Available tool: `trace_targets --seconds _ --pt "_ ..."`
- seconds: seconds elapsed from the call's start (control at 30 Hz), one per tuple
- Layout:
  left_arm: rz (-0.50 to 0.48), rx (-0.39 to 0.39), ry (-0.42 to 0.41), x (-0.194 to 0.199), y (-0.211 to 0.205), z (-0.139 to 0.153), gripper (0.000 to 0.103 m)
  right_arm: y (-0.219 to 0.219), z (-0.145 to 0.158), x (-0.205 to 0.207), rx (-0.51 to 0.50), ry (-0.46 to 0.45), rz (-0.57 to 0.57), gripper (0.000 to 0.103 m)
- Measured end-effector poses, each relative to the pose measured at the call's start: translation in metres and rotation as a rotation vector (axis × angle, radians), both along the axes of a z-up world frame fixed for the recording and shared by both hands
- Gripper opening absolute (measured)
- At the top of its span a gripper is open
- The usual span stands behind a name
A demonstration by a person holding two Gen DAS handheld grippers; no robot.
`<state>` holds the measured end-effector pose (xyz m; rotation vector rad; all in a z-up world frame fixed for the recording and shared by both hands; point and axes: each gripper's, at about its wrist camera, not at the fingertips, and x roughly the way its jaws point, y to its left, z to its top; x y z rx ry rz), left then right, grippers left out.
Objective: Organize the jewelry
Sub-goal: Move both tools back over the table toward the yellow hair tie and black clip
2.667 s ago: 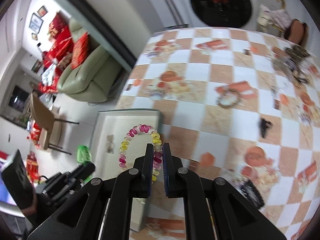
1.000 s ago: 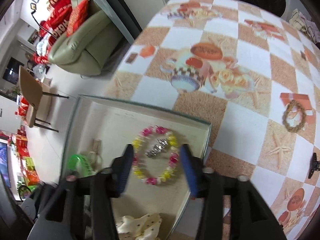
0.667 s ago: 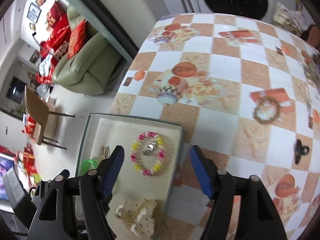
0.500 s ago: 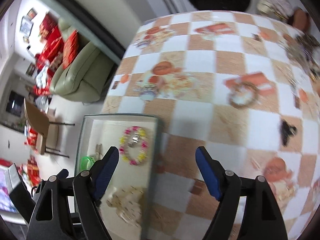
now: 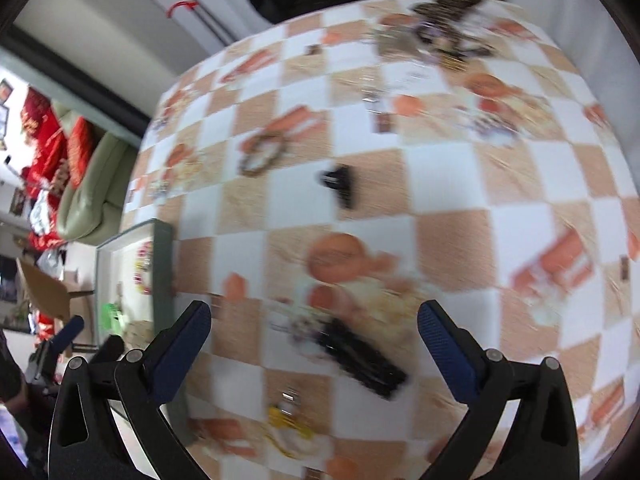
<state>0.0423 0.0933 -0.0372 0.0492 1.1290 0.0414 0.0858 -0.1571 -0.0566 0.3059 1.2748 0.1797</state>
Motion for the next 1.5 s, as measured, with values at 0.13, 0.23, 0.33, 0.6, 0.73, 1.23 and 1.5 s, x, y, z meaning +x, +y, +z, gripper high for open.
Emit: trace_targets --seconds 0.13,0.23,0.33,0.6,0.73,1.23,1.5 --pt "-0.034 -0.034 0.020 0.005 -0.024 -0.001 0.103 -0.024 -0.006 -0.013 -0.032 0.021 -0.016 0.103" --pt "-0.066 -0.052 0.039 0.003 -0.039 -0.004 0.103 -0.032 -0.009 -0.022 -0.064 0.025 0.013 0.103" --pt "-0.103 -0.074 0.058 -0.004 -0.055 -0.007 0.103 -0.033 -0.014 -0.028 -0.092 0.025 0.054 0.103" --pt "-0.113 -0.118 0.125 -0.039 -0.089 -0.018 0.103 -0.033 -0.030 -0.031 -0.119 0.035 0.156 0.103" --pt "-0.100 -0.125 0.169 -0.054 -0.100 -0.030 0.103 -0.034 -0.036 -0.028 -0.115 0.041 0.187 0.103" --pt "-0.061 -0.130 0.244 -0.068 -0.107 -0.074 0.071 0.001 -0.056 -0.021 -0.156 0.054 0.424 0.079" --pt "-0.076 -0.088 0.228 -0.070 -0.115 -0.079 0.071 0.017 -0.059 -0.023 -0.238 0.005 0.521 0.070"
